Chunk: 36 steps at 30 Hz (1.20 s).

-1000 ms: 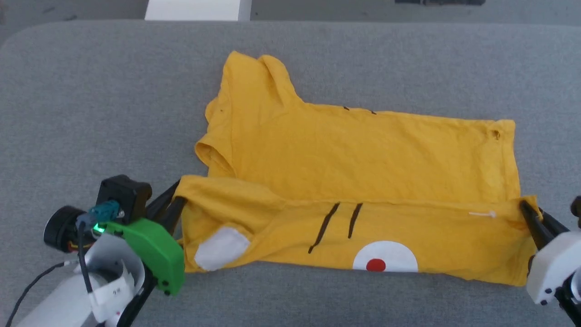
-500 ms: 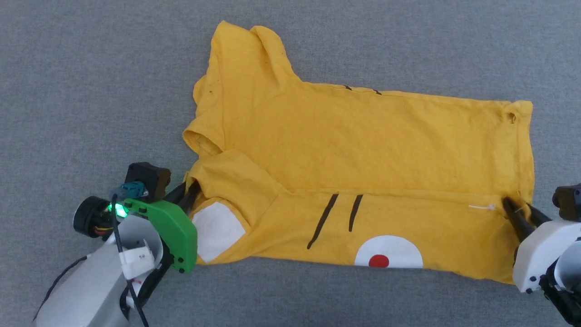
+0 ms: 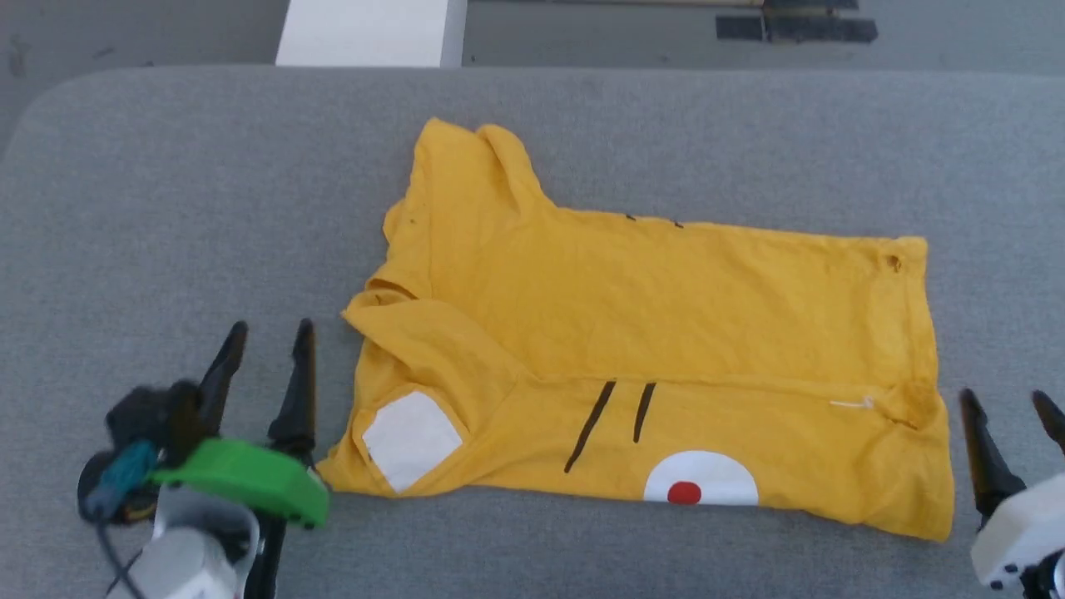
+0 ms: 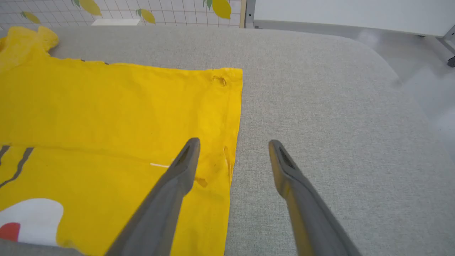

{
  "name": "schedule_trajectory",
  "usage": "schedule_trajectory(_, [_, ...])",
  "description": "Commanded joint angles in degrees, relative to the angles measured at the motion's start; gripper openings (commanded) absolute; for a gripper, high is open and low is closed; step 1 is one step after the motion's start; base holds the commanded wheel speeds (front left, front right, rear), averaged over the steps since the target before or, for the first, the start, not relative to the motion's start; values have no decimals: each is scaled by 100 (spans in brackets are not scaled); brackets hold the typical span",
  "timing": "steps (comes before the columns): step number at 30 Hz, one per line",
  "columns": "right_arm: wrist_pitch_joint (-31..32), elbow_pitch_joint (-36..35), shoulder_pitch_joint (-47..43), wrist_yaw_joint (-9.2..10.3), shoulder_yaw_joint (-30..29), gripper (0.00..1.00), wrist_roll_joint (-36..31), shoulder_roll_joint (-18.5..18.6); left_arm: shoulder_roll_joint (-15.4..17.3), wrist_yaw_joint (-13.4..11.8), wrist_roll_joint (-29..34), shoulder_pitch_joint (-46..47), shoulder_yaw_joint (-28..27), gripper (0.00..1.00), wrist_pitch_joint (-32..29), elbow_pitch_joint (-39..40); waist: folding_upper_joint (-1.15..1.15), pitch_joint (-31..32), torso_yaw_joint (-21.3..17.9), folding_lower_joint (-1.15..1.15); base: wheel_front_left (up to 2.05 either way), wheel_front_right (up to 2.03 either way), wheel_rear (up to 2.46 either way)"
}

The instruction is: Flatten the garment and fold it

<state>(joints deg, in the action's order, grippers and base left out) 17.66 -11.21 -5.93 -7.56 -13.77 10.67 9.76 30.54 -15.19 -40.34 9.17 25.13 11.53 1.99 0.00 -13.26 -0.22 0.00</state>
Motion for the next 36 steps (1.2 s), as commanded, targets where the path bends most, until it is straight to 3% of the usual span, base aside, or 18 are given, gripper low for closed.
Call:
schedule_trajectory(1, [-172, -102, -122, 8, -96, 100, -148, -174, -29, -112, 91, -235, -93, 100, 147, 144, 0, 291, 35, 0, 0, 0, 0])
schedule_trajectory(3, [-595, -194, -449, 8, -228, 100, -331, -558, -196, -376, 359, -927, -341, 100, 323, 491, 0, 432, 28, 0, 0, 0, 0])
schedule_trajectory(5, [-717, -135, -613, 8, -245, 100, -325, -639, -324, -433, 467, -1242, -390, 100, 338, 510, 0, 479, 26, 0, 0, 0, 0])
schedule_trajectory(10, [-923, 57, -873, 8, -267, 100, -234, -684, -633, -407, 702, -1660, -435, 100, 344, 476, 0, 548, 36, 0, 0, 0, 0])
schedule_trajectory(15, [-995, 98, -812, 8, -263, 100, -213, -686, -546, -265, 808, -1542, -277, 100, 153, 323, 0, 489, 26, 0, 0, 0, 0])
schedule_trajectory(22, [-940, 56, -590, 8, -205, 100, -313, -687, -81, 107, 837, -853, 187, 100, -1302, -26, 0, 300, 6, 0, 0, 0, 0])
schedule_trajectory(31, [-936, 153, -492, 8, -130, 100, -286, -688, 149, 354, 506, -456, 413, 100, -2600, -223, 0, -8, -74, 0, 0, 0, 0])
schedule_trajectory(35, [-915, 185, -430, 8, -94, 100, -310, -688, 175, 586, 301, -388, 624, 100, -3142, -394, 0, -104, -101, 0, 0, 0, 0])
schedule_trajectory(36, [-896, 179, -405, 8, -80, 100, -337, -688, 189, 687, 257, -365, 709, 48, -3289, -431, 0, -125, -109, 0, 0, 0, 0])
